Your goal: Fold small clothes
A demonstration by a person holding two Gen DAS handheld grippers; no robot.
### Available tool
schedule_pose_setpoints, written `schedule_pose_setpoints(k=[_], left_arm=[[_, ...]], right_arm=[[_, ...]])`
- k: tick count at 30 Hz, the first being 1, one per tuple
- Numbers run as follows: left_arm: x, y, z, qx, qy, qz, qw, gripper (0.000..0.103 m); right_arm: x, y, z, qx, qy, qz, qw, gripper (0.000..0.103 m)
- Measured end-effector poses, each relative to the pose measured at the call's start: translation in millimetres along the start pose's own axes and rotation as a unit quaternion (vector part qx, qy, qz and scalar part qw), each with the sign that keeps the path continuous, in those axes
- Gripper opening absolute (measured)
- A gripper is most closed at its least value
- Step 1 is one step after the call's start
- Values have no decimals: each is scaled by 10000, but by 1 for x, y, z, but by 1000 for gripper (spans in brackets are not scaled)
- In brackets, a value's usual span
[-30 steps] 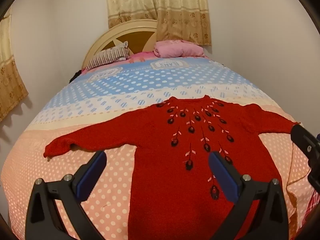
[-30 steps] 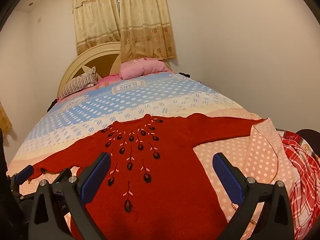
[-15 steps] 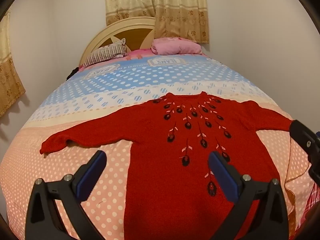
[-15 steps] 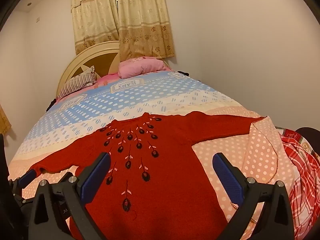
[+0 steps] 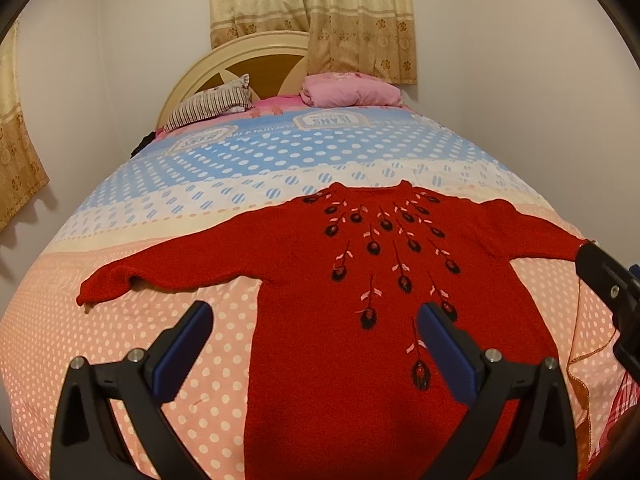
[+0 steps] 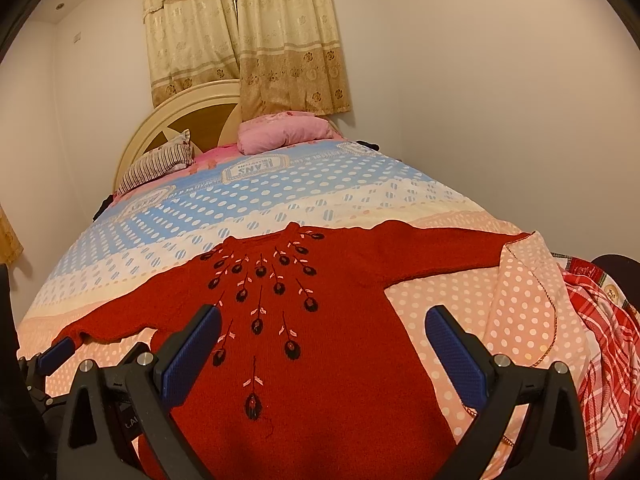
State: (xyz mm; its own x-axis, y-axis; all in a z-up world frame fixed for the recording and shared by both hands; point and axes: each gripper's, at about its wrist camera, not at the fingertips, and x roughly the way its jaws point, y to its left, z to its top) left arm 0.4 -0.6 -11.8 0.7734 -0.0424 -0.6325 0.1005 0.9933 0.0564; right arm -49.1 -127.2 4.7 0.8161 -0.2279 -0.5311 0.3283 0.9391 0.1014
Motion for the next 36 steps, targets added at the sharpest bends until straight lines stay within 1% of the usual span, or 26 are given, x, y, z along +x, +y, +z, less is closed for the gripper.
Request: schedule_pose_setpoints(k=[36], left_arm=[[2,-3,-4,6,33,-23,10000,103]], right_arm=[[3,2,-4,-49,47,4,10000,102]])
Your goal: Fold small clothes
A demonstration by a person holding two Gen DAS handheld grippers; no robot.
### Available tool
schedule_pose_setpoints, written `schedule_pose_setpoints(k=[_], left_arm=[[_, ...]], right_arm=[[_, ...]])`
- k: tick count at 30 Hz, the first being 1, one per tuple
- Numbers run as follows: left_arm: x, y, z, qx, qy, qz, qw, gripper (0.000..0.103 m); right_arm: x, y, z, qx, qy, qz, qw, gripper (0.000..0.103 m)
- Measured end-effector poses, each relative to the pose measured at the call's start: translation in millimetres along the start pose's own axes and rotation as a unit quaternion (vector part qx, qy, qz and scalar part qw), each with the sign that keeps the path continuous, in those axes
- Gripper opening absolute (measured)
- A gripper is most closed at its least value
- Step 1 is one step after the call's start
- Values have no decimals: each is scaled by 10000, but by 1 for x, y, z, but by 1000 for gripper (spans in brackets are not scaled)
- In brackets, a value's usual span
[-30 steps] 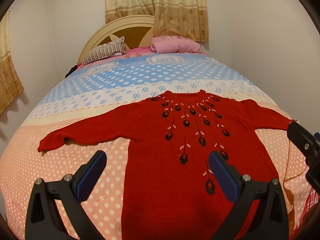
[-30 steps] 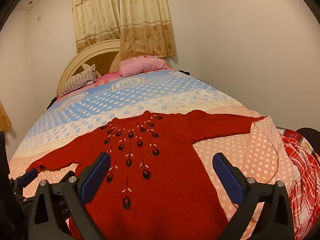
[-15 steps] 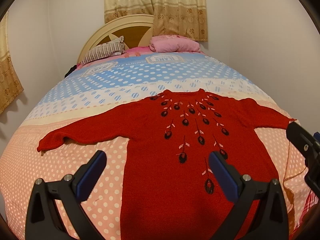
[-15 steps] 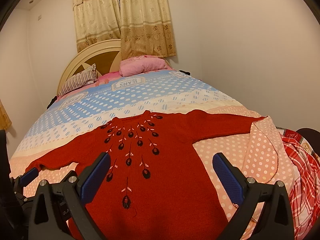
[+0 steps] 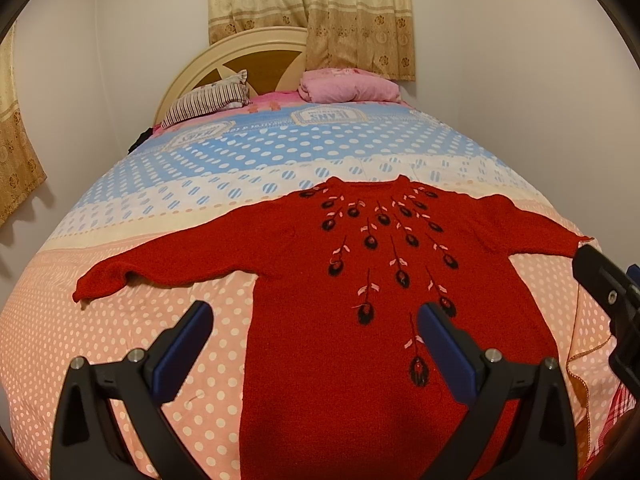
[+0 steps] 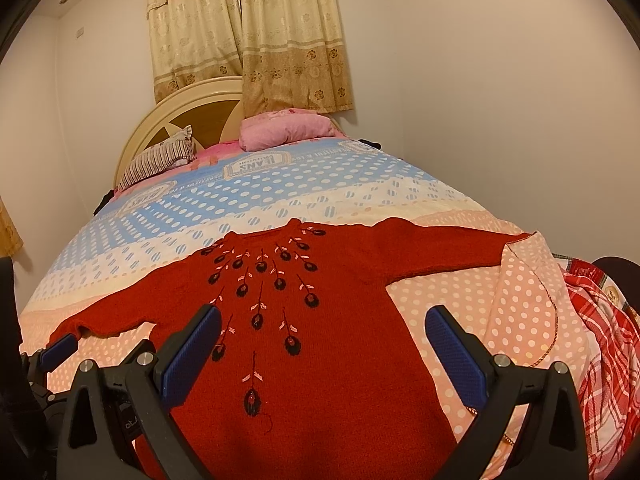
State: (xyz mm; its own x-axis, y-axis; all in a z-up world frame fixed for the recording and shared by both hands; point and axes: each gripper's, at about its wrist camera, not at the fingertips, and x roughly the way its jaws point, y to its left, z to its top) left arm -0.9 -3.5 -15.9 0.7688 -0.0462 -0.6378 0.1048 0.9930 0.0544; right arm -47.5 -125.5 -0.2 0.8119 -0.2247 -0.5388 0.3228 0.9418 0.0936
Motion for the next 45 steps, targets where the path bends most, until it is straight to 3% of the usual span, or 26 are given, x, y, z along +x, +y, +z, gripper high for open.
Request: schedule_pose_setpoints(k=[45], left_arm=[[15,1,0,23,191,-21,9998,103]], right_arm=[[14,6,-3,-136,124,-10,9998,102]])
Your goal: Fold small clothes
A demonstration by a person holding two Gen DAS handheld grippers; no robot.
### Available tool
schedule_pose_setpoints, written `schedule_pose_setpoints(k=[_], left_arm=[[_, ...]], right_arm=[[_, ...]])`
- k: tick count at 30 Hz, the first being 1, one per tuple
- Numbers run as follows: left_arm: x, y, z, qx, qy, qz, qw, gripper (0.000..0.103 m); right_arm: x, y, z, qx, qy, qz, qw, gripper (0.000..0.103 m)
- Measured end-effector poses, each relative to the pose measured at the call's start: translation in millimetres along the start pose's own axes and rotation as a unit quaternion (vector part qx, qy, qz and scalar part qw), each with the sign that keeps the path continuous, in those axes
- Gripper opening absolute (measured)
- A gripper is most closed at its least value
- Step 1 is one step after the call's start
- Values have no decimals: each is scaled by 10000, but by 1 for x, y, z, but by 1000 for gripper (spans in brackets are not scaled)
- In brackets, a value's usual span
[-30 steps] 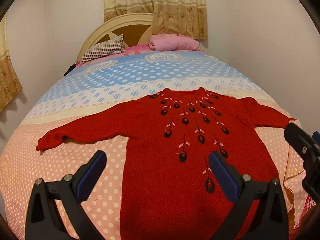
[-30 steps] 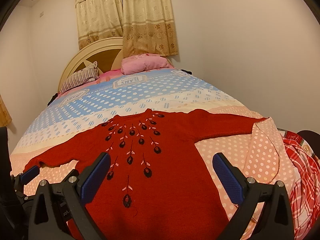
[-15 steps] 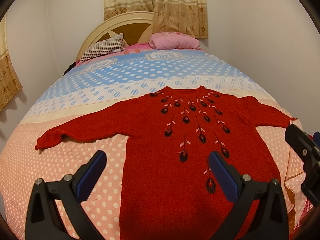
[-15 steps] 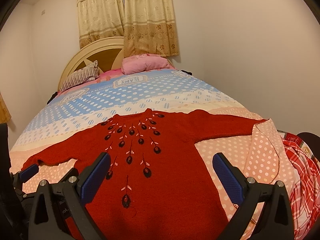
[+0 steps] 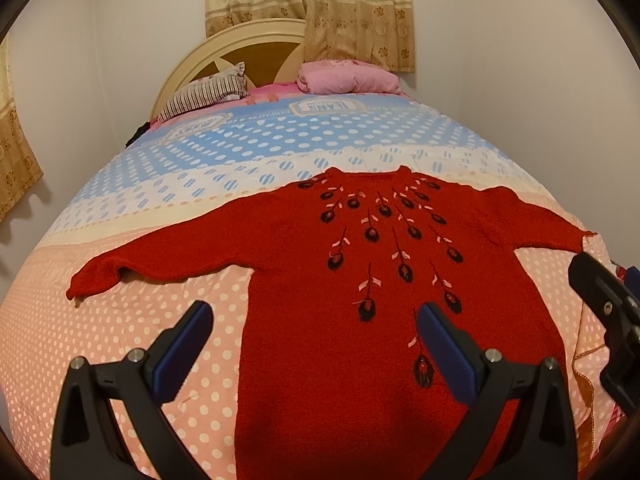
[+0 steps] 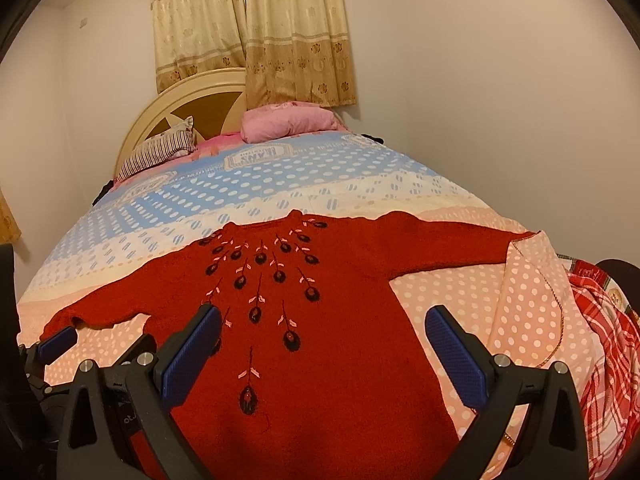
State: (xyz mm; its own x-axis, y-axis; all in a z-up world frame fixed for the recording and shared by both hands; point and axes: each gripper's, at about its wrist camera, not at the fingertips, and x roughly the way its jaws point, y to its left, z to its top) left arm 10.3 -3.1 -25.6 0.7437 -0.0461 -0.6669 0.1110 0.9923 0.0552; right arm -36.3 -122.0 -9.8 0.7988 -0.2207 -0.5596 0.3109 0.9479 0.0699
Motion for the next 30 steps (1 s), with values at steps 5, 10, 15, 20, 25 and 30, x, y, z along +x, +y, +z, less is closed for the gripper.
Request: schedule_pose_setpoints(k=[5,10,15,20,25,30], left_arm=[[2,-1,1,-7,22,-25,10000,103],[5,-2,1,26,51,-42,10000,103],[13,-2,0,112,-34,-100,9999,103],[48,11,3,-56,-90,-14,9999,103],[95,34,-3,-420,291,115,9986,103],[133,53,-18,-1057,768,-30,9914,103]], right_arm=[[1,0,0,-6,-13,-9,10000,102],[6,-1,-2,-40,10,-36,10000,102],[17,-5,-2,-85,4,54,9999,102],[43,-25,5,-314,-94,-76,9994,102],[104,-102,27,71,294,-493,9983,84],[171,-213,48,1274,929,-596,9857,73]])
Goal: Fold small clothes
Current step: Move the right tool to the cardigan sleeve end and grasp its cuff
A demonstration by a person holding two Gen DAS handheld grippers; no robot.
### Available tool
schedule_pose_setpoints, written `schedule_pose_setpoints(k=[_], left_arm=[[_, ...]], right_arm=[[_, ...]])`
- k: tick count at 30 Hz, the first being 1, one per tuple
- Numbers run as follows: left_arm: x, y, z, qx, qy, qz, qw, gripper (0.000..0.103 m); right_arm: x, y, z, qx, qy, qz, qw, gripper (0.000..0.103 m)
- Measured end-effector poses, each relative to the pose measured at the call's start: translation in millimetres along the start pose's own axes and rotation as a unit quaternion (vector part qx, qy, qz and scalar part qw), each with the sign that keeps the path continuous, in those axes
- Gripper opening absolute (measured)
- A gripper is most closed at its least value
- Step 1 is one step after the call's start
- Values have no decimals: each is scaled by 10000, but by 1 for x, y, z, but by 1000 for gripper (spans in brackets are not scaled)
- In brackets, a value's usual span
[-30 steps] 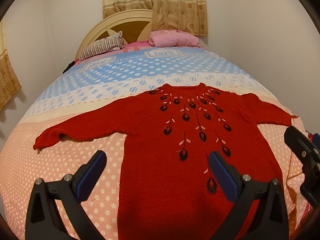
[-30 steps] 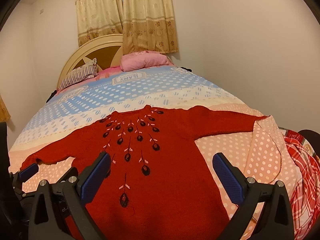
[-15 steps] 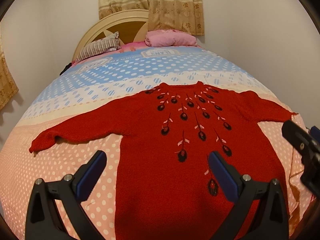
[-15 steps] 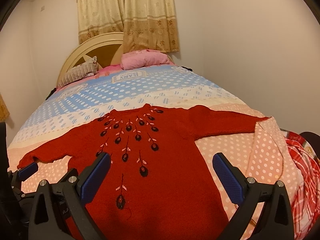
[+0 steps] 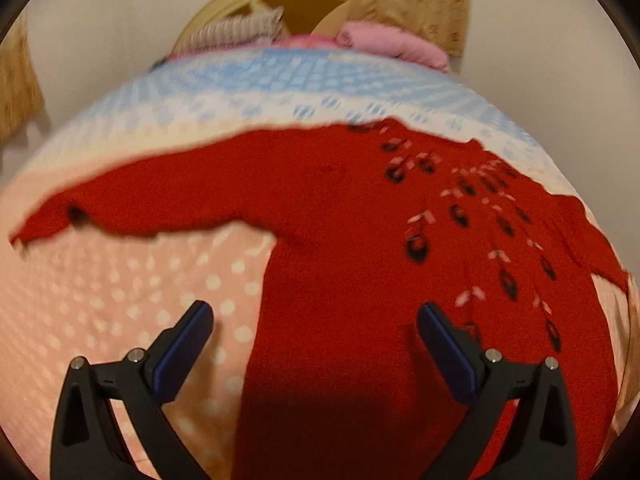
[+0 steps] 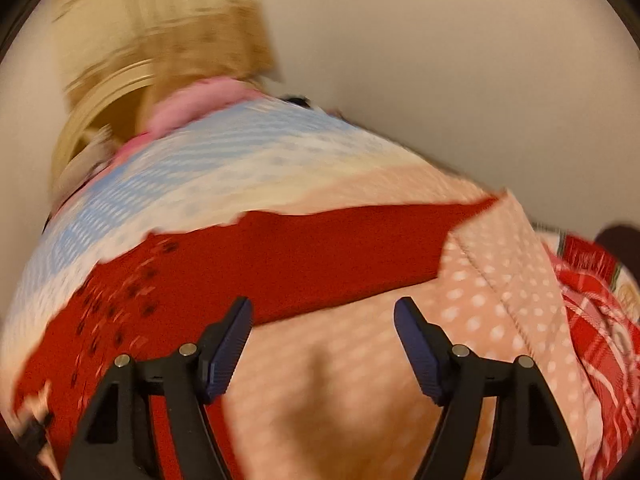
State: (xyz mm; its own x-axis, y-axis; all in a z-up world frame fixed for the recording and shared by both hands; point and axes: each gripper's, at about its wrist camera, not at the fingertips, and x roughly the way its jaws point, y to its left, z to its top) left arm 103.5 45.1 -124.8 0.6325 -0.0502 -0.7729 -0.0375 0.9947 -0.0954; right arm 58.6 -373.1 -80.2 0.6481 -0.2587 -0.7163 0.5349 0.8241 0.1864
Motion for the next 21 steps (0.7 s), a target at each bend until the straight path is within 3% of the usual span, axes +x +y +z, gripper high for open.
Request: schedule_pose_setpoints(k=[2,4,7,8,9,11,13,15,17,21], left_arm=[[10,6,-4,-284,99,-51,9995,103],[7,4,-3,-314,-4,-61,9995,103],[13,-1,-3,-211,70,-45,9997,103],[14,-5,-4,-133,95,32,9999,103],[14,-7,-4,-82,100,68,9999,103],[15,-6,-4,-47,105,75,9999,103],[16,-3,-2,-77,105,47,9999,103],[16,-3,-3,-74,104,51,9999,103],[17,-4,-2,-75,101,50,9999,103],[17,-4,-3,-102,92,10,9999,103]], right_arm=[[25,-29,8,636,434,443,9960,73],[42,-39,5,732,728,684,9923,73],[51,-45,-1,340,790,-142,9962,73],[51,-48,-3,100,727,-710,9948,73],[47,-52,-5,-118,583,-1186,9912,73],[32,-55,-9,-390,225,-1699,9844,73],[15,-56,-13,-657,-256,-2300,9706,73],[4,-52,-18,-980,-824,-3187,9392,73],[7,-48,-21,-1141,-932,-3548,9233,73],[35,-34,-29,-1228,-518,-3558,9250,73]])
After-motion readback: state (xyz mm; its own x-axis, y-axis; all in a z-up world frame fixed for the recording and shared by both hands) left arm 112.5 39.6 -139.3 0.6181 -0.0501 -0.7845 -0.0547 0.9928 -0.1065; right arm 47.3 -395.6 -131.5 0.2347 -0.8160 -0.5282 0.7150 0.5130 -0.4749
